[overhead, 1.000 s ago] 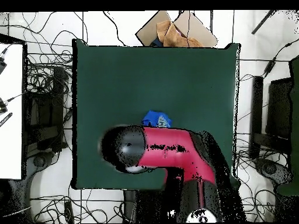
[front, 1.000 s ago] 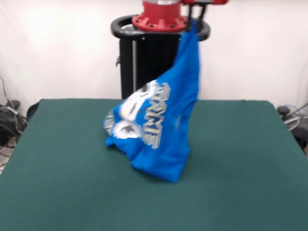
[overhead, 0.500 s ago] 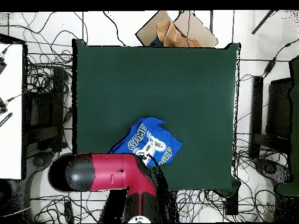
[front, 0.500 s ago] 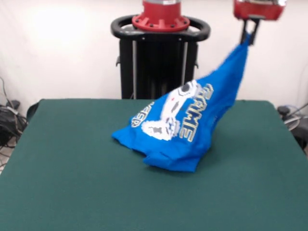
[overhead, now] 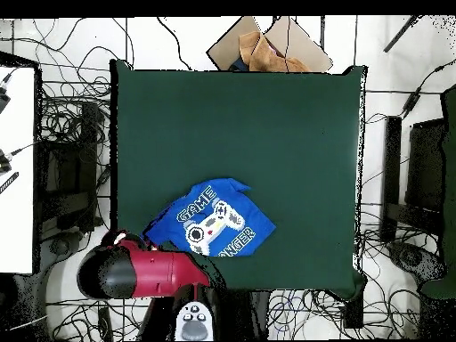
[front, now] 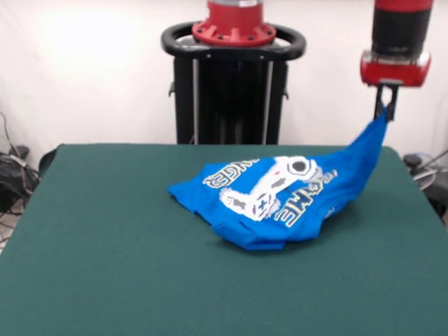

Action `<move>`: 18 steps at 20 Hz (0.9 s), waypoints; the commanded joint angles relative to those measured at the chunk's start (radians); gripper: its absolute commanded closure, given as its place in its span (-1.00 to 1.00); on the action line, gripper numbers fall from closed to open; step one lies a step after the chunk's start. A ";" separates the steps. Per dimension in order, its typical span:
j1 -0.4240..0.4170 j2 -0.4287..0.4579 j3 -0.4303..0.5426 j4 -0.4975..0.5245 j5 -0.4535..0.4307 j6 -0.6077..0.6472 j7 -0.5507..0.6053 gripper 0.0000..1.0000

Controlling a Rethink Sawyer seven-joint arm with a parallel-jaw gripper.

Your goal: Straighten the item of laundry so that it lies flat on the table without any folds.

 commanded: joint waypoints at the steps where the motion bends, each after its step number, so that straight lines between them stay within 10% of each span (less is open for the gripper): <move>1: 0.049 0.165 0.100 0.066 0.112 -0.063 0.279 1.00; 18: 0.048 0.238 0.066 0.061 0.101 -0.135 0.192 1.00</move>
